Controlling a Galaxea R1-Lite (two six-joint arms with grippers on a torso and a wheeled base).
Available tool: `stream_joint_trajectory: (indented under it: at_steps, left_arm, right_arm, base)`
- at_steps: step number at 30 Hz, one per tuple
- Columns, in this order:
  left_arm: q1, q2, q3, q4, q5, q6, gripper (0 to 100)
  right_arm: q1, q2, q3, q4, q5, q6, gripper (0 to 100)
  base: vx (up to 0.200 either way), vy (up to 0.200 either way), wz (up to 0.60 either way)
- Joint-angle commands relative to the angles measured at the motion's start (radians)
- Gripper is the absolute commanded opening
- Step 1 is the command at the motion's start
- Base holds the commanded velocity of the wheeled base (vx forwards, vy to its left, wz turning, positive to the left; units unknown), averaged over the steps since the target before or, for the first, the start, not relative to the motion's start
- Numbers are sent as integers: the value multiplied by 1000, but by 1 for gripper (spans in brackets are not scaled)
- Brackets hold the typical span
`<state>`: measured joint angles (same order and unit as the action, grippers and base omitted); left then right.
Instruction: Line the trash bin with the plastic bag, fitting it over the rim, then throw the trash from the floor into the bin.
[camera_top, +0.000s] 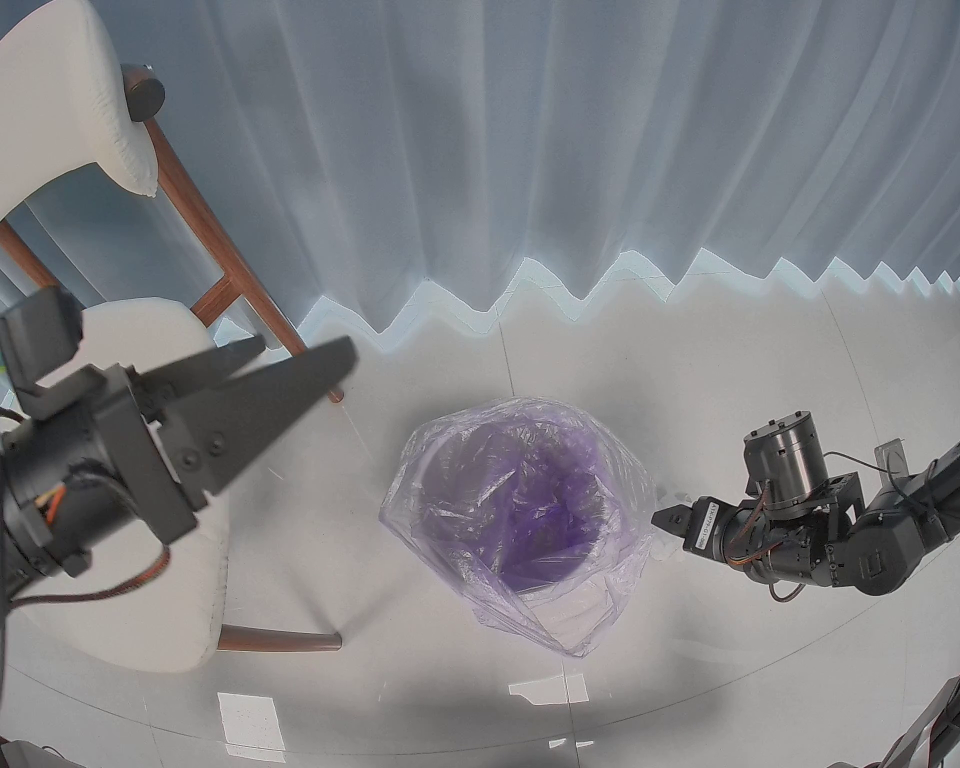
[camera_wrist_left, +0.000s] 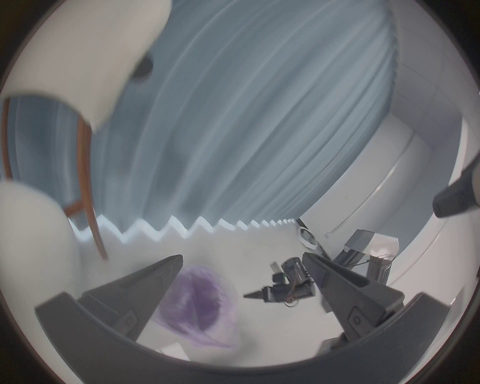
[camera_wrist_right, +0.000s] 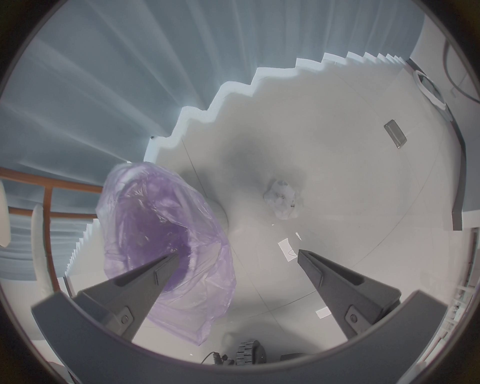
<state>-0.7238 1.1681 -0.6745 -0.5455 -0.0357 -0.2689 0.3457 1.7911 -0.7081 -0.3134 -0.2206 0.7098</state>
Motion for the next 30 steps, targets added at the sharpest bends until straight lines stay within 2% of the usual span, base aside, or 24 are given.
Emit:
stream_joint_trajectory:
  at_steps: [1, 3, 7, 8, 13, 18, 22, 30]
  left_arm:
    - [-60, 216, 18, 7, 16, -179, 100]
    - [-31, 277, 19, 9, 14, -251, 100]
    - [7, 390, 19, 1, 16, -325, 100]
    - [24, 444, 21, -1, 16, -378, 100]
    - [32, 536, 12, -2, 16, -513, 100]
    - [27, 614, 33, -4, 16, -539, 100]
    - [29, 686, 56, -42, 23, -543, 100]
    - [29, 772, 42, -73, 30, -621, 100]
  right_arm:
    - [1, -134, 70, -1, 3, 43, 100]
    - [-1, -156, 85, -3, 4, 45, 100]
    - [1, -185, 108, -4, 3, 54, 100]
    - [1, -197, 116, -4, 3, 66, 100]
    - [1, -236, 145, -4, 3, 91, 100]
    - [1, -257, 194, -7, 3, 102, 100]
    - [12, -268, 233, -12, 1, 142, 100]
    - [15, -268, 231, -12, 1, 163, 100]
  base:
    - [0, 0, 0]
    - [0, 0, 0]
    - [0, 0, 0]
    - [0, 0, 0]
    - [0, 0, 0]
    - [0, 0, 0]
    - [0, 0, 0]
    - [0, 0, 0]
